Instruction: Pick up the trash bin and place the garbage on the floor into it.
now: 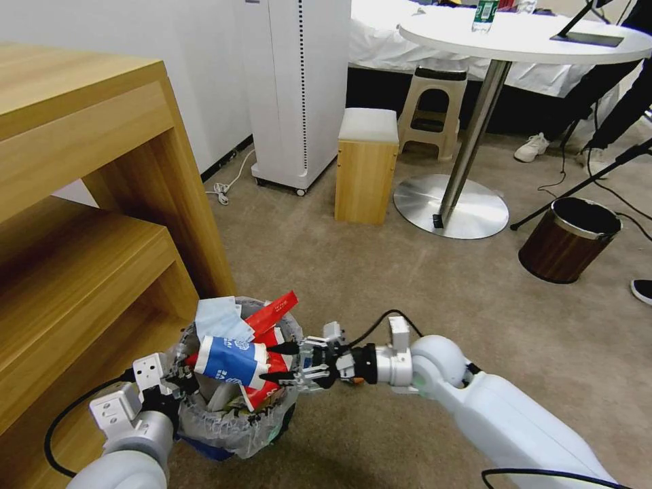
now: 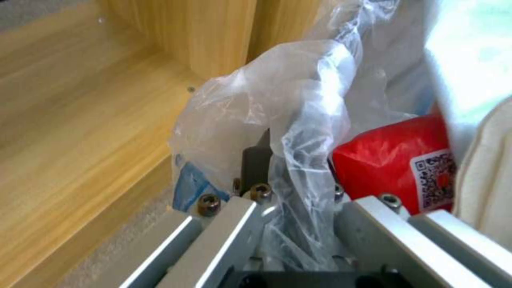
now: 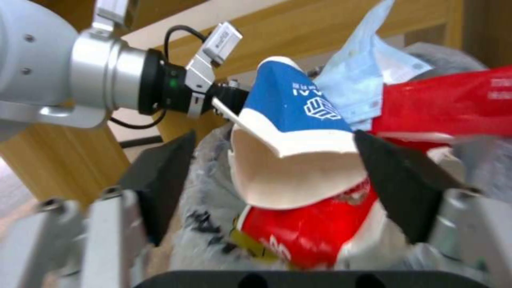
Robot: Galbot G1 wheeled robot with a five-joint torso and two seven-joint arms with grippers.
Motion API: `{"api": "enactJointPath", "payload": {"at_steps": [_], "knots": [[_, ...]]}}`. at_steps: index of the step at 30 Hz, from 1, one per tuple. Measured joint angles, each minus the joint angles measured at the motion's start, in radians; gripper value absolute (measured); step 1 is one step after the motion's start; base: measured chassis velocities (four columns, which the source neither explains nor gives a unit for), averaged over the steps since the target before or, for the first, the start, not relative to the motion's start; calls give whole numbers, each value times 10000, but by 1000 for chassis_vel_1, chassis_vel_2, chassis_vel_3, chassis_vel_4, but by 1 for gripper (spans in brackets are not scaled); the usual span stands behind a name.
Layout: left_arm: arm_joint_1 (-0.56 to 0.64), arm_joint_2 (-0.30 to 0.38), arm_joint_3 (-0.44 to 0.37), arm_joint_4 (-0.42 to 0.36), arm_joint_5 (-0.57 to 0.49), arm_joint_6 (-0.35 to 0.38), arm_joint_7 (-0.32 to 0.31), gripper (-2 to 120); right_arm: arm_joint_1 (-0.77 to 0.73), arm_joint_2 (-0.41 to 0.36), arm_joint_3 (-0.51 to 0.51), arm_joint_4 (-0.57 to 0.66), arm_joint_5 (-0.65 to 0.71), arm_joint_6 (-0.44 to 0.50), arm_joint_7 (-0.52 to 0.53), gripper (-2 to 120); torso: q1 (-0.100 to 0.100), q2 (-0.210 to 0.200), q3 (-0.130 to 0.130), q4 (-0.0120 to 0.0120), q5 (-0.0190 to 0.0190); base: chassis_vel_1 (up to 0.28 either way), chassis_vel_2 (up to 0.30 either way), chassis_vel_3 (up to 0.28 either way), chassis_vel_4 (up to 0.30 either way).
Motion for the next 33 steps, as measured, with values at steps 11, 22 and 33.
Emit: {"api": "enactJointPath", "payload": {"at_steps": [11, 22, 33], "knots": [[-222, 212, -405, 124, -297, 1, -32, 0, -1742, -1062, 957, 960, -1375, -1038, 3172, 100, -1, 0, 0, -2, 0, 0, 0, 0, 0], [-74, 246, -434, 22, -310, -22, 11, 0, -1265, -285, 823, -1314, -1275, -2880, 6152, 100, 0, 0, 2, 0, 2, 0, 0, 0, 0], [-141, 309, -396, 17, -329, -30, 17, 0, -1031, 645, 592, -3363, -2758, -2298, 4975, 100, -1, 0, 1, -1, -2, 0, 0, 0, 0]]}}
